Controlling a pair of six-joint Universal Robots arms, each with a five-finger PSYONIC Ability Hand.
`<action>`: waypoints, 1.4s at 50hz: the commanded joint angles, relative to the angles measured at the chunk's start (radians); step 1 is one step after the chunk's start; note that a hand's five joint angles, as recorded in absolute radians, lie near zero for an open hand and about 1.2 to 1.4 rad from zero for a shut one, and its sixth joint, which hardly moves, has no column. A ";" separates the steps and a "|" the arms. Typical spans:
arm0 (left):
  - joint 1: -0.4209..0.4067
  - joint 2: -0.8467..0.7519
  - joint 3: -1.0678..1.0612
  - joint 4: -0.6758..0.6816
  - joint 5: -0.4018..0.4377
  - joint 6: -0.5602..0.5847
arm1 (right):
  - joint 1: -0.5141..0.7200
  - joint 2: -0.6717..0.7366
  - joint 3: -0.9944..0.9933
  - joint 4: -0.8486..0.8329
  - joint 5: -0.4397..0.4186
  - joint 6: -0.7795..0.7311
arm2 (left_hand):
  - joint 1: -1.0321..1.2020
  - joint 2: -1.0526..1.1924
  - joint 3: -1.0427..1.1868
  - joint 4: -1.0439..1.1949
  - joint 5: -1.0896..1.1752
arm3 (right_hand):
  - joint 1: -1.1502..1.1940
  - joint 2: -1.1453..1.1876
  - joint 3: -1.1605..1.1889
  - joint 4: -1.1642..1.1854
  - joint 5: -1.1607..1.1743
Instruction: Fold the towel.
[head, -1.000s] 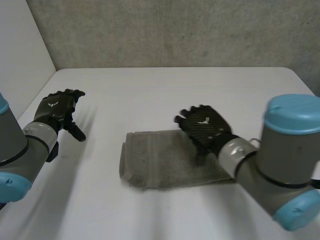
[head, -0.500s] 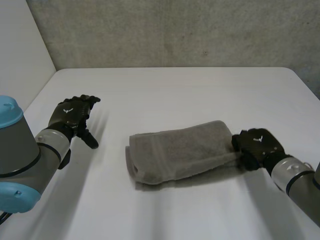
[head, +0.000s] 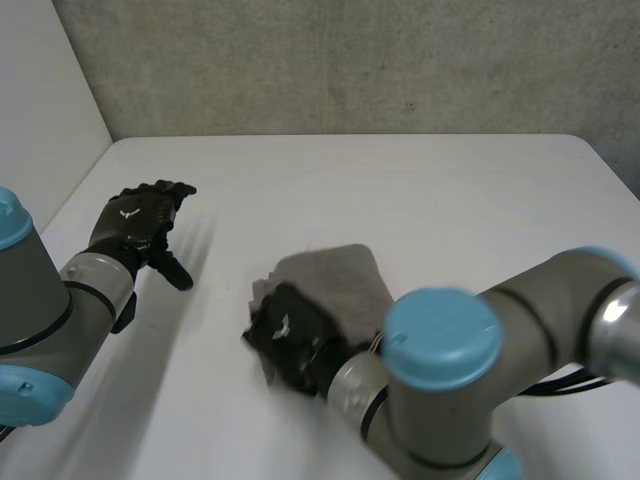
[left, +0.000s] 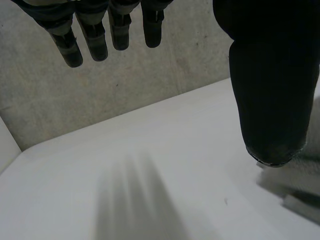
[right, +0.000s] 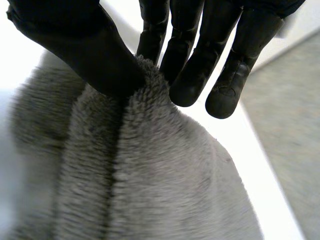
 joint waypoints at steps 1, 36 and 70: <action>-0.003 0.034 -0.008 0.000 -0.001 -0.004 | 0.021 -0.037 0.018 0.013 -0.014 0.033 | -0.001 0.009 0.007 0.007 -0.029 | 0.066 0.076 0.059 0.052 0.055; -0.395 -0.370 0.466 -0.245 -0.142 -0.263 | -0.502 -0.231 0.093 0.140 -0.052 0.731 | 0.059 0.069 0.067 0.067 0.031 | -1.156 -1.146 -1.163 -1.170 -1.166; -0.360 -0.320 0.200 -0.282 -0.259 -0.256 | -0.300 0.055 -0.086 0.217 -0.059 0.602 | 0.006 0.016 0.014 0.014 -0.022 | -1.156 -1.146 -1.163 -1.170 -1.166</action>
